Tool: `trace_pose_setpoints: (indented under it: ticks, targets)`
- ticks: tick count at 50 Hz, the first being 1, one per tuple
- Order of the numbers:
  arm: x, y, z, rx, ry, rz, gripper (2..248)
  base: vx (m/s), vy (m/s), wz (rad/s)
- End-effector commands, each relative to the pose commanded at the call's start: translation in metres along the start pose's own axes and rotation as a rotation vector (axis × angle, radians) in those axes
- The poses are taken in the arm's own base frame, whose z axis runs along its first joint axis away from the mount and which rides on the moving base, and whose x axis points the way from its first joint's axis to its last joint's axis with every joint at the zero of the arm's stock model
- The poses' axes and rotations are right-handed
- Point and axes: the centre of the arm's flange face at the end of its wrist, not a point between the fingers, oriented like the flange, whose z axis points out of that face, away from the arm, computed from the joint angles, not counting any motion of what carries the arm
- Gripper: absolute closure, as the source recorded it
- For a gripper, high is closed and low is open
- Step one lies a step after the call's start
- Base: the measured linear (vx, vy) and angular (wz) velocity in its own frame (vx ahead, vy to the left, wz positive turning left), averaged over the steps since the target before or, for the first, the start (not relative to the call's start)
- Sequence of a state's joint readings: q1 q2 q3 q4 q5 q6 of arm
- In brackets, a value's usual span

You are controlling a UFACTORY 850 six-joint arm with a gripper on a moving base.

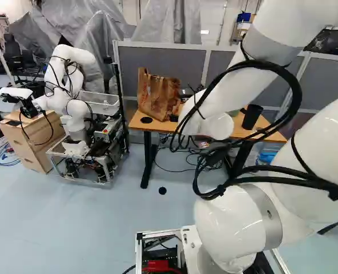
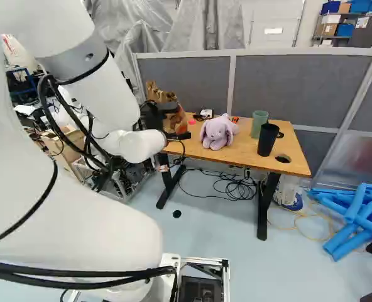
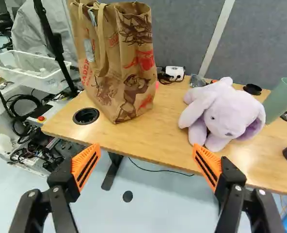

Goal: Pick up the bag on the ground and place it on the table

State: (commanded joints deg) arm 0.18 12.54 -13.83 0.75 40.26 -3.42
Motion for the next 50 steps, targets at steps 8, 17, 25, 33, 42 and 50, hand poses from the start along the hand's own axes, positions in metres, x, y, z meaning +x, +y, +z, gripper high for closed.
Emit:
trace_pose_setpoints:
  ticks: [8,17,25,33,42,50]
  targets:
    - [-0.012,0.000,-0.009,0.000,0.021,0.014,3,0.000,0.000,0.000]
    - [-0.024,-0.001,-0.018,0.001,0.040,0.026,3,0.000,0.000,0.000]
    - [-0.032,-0.001,-0.025,0.002,0.054,0.036,3,0.000,0.000,0.000]
    - [-0.039,-0.002,-0.030,0.003,0.064,0.043,3,0.000,0.000,0.000]
    - [-0.044,-0.002,-0.034,0.003,0.072,0.048,3,0.000,0.000,0.000]
    - [-0.046,-0.002,-0.036,0.004,0.076,0.051,3,0.000,0.000,0.000]
